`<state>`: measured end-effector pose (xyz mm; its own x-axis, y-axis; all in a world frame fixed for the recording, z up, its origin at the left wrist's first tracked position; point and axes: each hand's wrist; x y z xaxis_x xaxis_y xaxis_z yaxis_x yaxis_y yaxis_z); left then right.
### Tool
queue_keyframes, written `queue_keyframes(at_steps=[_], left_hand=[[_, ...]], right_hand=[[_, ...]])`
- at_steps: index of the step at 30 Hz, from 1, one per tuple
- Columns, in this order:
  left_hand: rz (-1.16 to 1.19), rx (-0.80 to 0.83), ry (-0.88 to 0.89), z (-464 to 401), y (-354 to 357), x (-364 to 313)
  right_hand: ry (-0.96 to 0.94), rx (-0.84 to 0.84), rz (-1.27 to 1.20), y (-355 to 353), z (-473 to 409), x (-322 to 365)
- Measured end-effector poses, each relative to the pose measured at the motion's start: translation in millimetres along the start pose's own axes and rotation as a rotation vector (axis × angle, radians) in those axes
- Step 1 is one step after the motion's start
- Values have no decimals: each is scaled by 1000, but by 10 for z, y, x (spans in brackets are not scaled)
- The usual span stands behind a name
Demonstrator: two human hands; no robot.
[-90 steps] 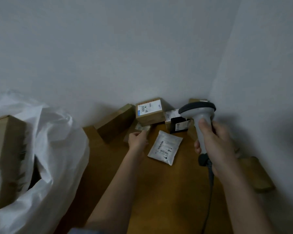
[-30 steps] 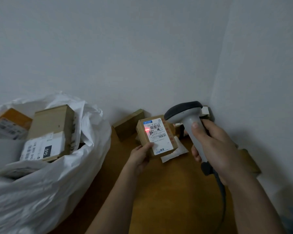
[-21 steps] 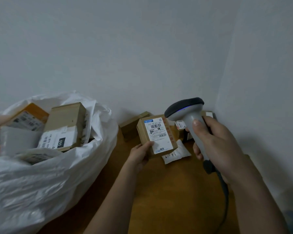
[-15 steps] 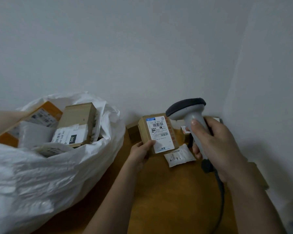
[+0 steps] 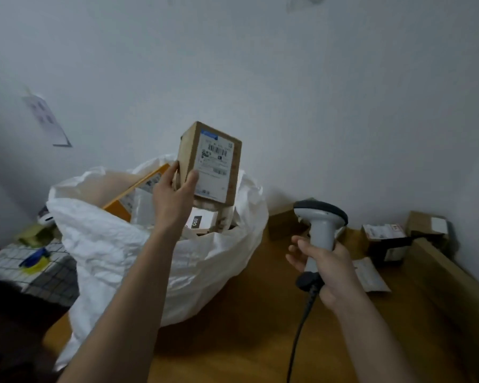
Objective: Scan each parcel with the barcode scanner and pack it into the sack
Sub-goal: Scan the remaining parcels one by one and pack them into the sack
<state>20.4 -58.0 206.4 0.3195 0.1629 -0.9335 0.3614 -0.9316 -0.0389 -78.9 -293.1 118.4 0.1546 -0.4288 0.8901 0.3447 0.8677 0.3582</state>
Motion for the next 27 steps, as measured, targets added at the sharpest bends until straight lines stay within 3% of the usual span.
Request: queue_keyframes(at_steps=[5, 8, 11, 15, 21, 27], left_hand=[[-467, 23, -39, -450, -527, 201], [-737, 153, 270, -579, -683, 326], [-769, 463, 454, -708, -712, 429], [-753, 737, 290, -966, -730, 459], [-738, 823, 309, -1227, -873, 393], [-794, 888, 242, -1410, -958, 238]], right_hand=[[-36, -18, 31, 532, -243, -294], [-42, -118, 107, 874, -411, -480], [-49, -229, 150, 1187, -606, -642], [4, -334, 203, 1397, -793, -740], [-74, -391, 222, 1474, -828, -550], [-375, -78, 63, 1791, -642, -75]])
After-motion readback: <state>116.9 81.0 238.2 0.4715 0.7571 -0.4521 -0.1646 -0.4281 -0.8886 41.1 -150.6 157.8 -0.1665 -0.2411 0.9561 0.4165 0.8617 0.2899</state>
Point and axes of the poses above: each hand's wrist, its own z-axis away from the middle knuckle, its own y-axis out of the palm, x = y × z, and after that the axes turned 10 degrees about z, right-handed
